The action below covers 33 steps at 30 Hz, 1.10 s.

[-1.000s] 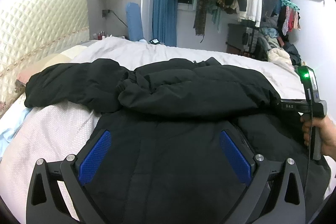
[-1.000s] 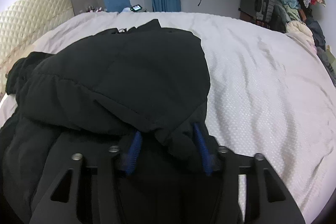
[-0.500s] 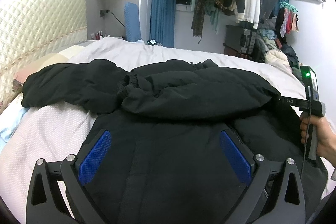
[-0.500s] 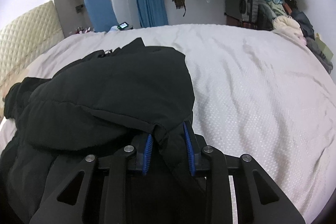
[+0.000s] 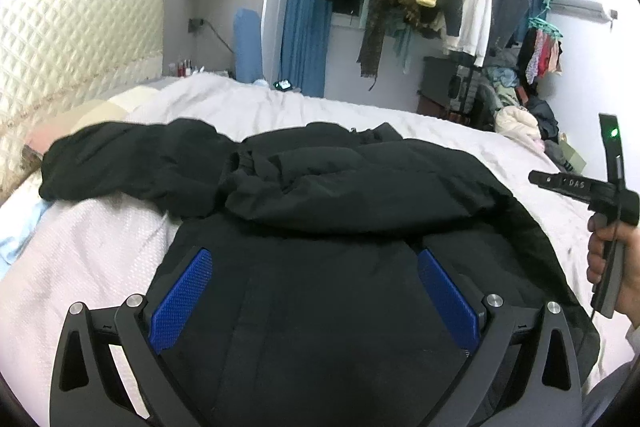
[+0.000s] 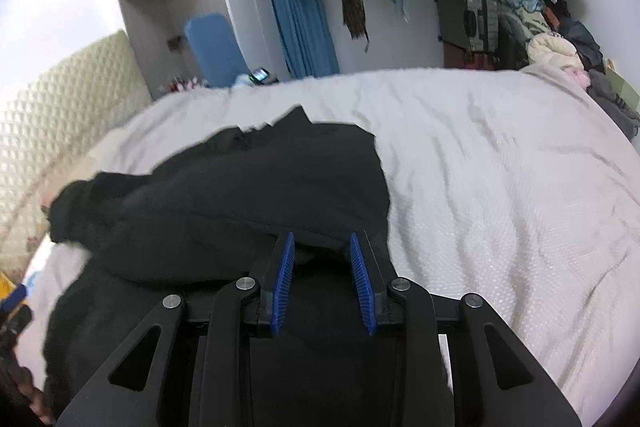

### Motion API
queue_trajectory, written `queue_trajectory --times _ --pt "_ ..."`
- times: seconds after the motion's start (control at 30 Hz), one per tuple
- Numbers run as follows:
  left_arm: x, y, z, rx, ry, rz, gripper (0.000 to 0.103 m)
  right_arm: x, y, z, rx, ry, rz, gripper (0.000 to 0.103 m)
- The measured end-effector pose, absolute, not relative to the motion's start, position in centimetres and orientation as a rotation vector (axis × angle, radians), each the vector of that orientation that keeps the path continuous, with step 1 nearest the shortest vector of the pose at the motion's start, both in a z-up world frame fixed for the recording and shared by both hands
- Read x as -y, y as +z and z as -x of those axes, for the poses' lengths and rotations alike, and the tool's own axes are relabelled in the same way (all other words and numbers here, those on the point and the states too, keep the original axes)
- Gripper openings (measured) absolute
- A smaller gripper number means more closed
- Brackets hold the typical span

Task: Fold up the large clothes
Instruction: 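Lay the sleeve on the jacket body and open the right gripper, then withdraw the right gripper and move the left gripper to the other cuff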

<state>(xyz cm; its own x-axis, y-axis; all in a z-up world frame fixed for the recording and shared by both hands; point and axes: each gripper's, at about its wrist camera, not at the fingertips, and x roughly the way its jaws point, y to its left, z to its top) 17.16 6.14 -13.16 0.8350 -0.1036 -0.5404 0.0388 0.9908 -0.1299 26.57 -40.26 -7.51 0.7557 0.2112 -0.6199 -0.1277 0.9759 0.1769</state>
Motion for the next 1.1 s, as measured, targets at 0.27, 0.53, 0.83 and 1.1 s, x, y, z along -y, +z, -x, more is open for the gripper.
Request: queue_trajectory --times 0.27,0.53,0.83,1.1 --pt "-5.9 -11.9 -15.1 -0.552 -0.087 0.117 0.103 38.2 -4.6 -22.1 -0.602 0.227 -0.086 0.028" --pt "-5.0 -11.3 -13.7 -0.53 -0.097 0.083 0.103 36.4 -3.7 -18.2 -0.559 0.276 -0.101 0.028" --pt "-4.6 -10.8 -12.6 -0.514 -0.113 0.083 0.103 34.7 -3.7 -13.8 -0.552 0.292 -0.037 0.028" --pt "-4.6 -10.6 -11.7 -0.511 -0.132 0.089 0.103 34.8 -3.6 -9.2 -0.527 0.306 -0.067 0.036"
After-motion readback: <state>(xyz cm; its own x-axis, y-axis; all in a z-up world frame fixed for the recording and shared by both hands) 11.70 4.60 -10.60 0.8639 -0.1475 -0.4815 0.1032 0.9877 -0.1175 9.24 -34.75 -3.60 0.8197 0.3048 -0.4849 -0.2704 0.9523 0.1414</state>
